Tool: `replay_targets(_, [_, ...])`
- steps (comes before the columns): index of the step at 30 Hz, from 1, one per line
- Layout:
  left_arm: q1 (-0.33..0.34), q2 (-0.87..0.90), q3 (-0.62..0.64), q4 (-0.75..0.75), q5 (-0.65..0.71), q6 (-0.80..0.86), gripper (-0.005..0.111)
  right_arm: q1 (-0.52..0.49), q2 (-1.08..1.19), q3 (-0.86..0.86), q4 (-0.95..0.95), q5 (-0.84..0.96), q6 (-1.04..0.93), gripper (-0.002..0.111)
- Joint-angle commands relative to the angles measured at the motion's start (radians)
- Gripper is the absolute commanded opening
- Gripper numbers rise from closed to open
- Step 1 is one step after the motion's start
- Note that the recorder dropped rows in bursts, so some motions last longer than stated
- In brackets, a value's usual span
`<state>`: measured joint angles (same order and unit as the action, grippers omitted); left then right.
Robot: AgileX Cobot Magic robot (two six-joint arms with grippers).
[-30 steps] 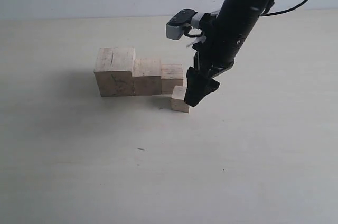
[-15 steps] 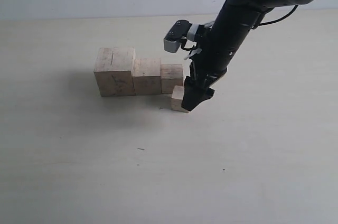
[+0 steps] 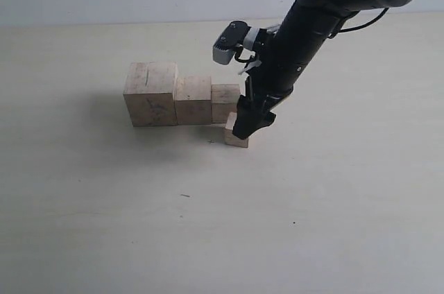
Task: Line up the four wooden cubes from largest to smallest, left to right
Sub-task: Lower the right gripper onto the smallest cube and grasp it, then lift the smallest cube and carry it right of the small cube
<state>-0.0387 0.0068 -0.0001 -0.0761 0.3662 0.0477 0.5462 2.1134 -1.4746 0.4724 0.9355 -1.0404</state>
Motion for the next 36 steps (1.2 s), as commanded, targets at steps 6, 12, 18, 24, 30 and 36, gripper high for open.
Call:
replay_targets(6, [0.004,-0.007,0.0,0.003,-0.014,-0.001,0.0,0.001,0.063,0.003,0.017,-0.014,-0.008,0.076])
replay_targets(12, [0.004,-0.007,0.0,0.003,-0.014,-0.001,0.0,0.001,0.064,0.003,0.015,-0.019,0.017,0.065])
replay_targets(18, [0.004,-0.007,0.0,0.003,-0.014,-0.001,0.0,0.001,0.04,0.001,-0.032,0.061,0.049,0.015])
replay_targets(24, [0.004,-0.007,0.0,0.003,-0.014,-0.001,0.0,0.001,-0.034,0.001,-0.118,0.165,0.107,0.0])
replay_targets(30, [0.004,-0.007,0.0,0.003,-0.014,-0.001,0.0,-0.038,-0.128,0.001,-0.31,0.207,0.147,0.0])
replay_targets(36, [0.004,-0.007,0.0,0.003,-0.014,-0.001,0.0,-0.216,-0.103,0.001,-0.129,0.079,-0.125,0.0])
